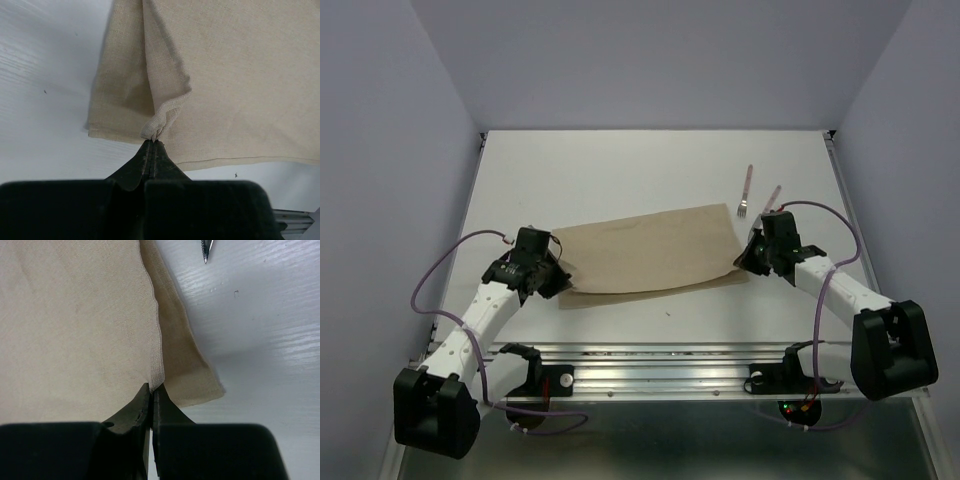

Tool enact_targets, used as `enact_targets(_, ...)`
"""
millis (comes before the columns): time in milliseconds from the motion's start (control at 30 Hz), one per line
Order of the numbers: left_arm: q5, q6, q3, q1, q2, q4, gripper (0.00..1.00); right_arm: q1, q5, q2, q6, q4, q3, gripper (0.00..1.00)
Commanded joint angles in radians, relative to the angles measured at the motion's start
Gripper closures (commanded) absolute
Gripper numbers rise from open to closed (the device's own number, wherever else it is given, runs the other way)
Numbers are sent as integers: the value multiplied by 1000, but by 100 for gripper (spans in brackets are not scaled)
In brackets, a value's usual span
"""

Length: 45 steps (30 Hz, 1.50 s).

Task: Fold the napkin into a case and place the utensils inside
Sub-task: Fold and flatten the napkin at the center of the board.

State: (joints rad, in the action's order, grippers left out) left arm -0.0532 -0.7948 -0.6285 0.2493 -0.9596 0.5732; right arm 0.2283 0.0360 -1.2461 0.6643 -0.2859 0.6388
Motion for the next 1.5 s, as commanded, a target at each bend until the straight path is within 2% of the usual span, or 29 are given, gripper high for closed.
enact_targets(0,1,-15,3,8,7,-19,100,-6,-30,5,11,17,-10,99)
enact_targets(233,36,-1,-74,8,47,39,100,-6,-31,56,9,-5,27,99)
enact_targets(533,32,29,-171,8,73,103,100,-6,-114,135,0,-67,73,99)
enact_targets(867,-26,2,-73,11,87,74,100,-6,-47,105,11,-42,10,99)
enact_targets(1067,-63,-1,-36,13,96,64,100,-6,-62,100,17,-33,-33,98)
enact_targets(1100,-69,0,-31,13,90,63,90,-6,-65,97,15,-32,-34,89)
enact_targets(1133,-73,3,-30,13,82,66,78,-6,-70,87,12,-32,-34,59)
enact_targets(1167,-70,14,-34,13,68,68,43,-6,-70,80,11,-32,-30,46)
enact_targets(1200,-63,20,-42,13,64,70,22,-6,-73,77,5,-32,-25,37)
enact_targets(1233,-51,25,-51,13,59,76,11,-6,-77,74,1,-32,-21,30)
enact_targets(1267,-19,26,-83,13,58,86,7,-6,-91,71,-5,-35,-15,20)
enact_targets(1333,42,35,-144,13,53,102,5,-6,-131,74,-18,-50,10,13)
enact_targets(1467,104,57,-221,13,22,62,8,-6,-169,74,-46,-67,48,14)
